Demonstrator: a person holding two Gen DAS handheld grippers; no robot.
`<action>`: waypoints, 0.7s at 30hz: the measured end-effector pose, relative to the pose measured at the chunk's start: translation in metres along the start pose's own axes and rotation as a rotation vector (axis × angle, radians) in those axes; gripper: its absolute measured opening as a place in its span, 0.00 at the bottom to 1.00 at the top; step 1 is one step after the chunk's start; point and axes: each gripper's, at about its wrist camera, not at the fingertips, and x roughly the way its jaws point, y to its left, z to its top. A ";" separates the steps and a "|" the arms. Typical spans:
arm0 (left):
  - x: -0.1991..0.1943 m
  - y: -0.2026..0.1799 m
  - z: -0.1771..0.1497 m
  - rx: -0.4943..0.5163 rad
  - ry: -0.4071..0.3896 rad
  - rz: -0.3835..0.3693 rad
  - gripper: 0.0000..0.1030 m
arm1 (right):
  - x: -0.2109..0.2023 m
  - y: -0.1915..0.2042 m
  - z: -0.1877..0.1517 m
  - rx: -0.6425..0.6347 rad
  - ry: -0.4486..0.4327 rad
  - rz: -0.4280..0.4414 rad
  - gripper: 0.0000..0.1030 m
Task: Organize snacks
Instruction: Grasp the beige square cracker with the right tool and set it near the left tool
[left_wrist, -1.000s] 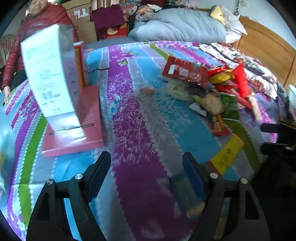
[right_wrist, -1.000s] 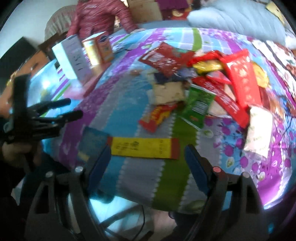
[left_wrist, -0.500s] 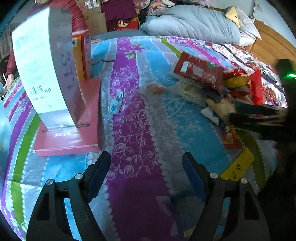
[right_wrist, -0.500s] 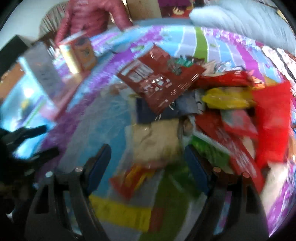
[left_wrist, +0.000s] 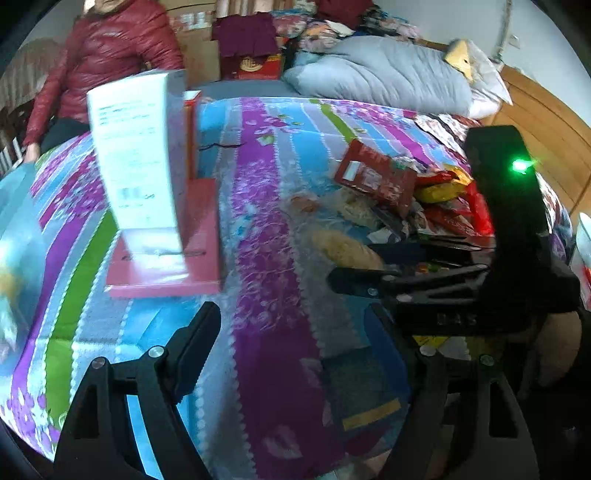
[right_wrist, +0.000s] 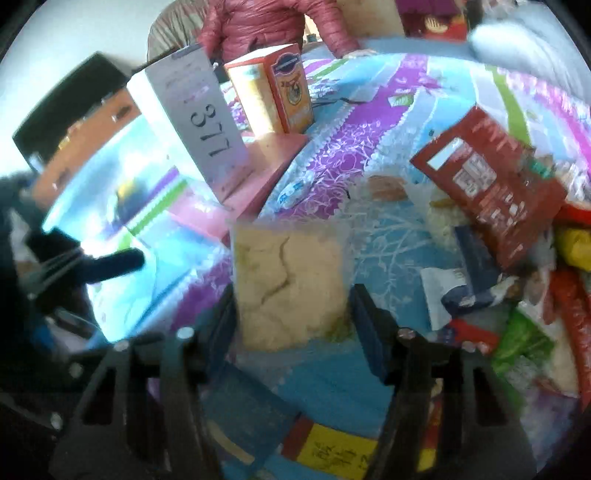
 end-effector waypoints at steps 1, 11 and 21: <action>0.000 0.003 -0.002 -0.014 0.006 -0.002 0.79 | -0.010 -0.005 -0.002 0.026 -0.031 0.023 0.68; 0.025 0.006 -0.006 -0.036 0.085 -0.059 0.79 | -0.090 -0.098 -0.057 0.322 -0.094 -0.130 0.73; 0.081 -0.027 -0.005 0.069 0.210 -0.095 0.83 | -0.097 -0.122 -0.096 0.427 -0.057 -0.128 0.73</action>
